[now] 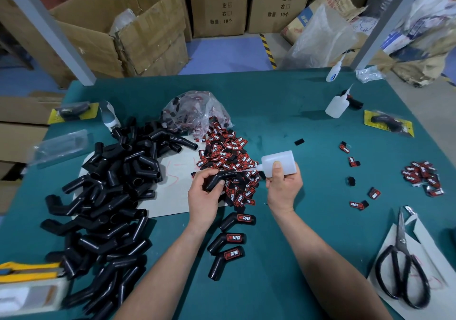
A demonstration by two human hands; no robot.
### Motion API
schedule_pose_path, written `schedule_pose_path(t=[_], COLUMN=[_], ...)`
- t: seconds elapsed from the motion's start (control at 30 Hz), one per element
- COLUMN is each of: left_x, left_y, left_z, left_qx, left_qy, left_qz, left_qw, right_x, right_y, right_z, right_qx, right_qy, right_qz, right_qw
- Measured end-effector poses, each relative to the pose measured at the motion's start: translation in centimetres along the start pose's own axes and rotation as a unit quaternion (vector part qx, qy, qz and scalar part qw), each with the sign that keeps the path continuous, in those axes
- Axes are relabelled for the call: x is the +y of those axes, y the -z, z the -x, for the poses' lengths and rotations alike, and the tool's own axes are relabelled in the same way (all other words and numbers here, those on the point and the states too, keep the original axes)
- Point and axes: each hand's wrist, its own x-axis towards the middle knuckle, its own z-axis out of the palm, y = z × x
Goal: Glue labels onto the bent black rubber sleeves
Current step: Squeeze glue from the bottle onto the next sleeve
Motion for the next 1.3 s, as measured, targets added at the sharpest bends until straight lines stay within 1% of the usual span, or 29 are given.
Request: schedule_pose_path(t=[0.33, 0.57, 0.77, 0.93, 1.13, 1.3], left_x=[-0.29, -0.19, -0.13, -0.10, -0.09, -0.07], left_y=[-0.15, -0.02, 0.01, 0.01, 0.02, -0.06], left_z=[-0.13, -0.07, -0.02, -0.01, 0.00, 0.01], left_qx=[0.005, 0.004, 0.000, 0.000, 0.000, 0.002], left_qy=[-0.010, 0.001, 0.009, 0.005, 0.004, 0.004], left_qz=[0.007, 0.006, 0.004, 0.003, 0.003, 0.009], left_qw=[1.000, 1.000, 1.000, 1.000, 1.000, 1.000], right_x=[0.11, 0.26, 0.28, 0.34, 0.27, 0.51], right_y=[-0.25, -0.24, -0.03, -0.11, -0.13, -0.12], right_z=[-0.23, -0.01, -0.36, 0.10, -0.10, 0.15], right_qx=[0.014, 0.000, 0.015, -0.006, -0.001, -0.008], right_qy=[-0.006, -0.010, -0.002, -0.005, -0.005, 0.001], right_qz=[-0.007, -0.016, 0.000, -0.012, -0.023, -0.011], right_qw=[1.000, 1.000, 1.000, 1.000, 1.000, 1.000])
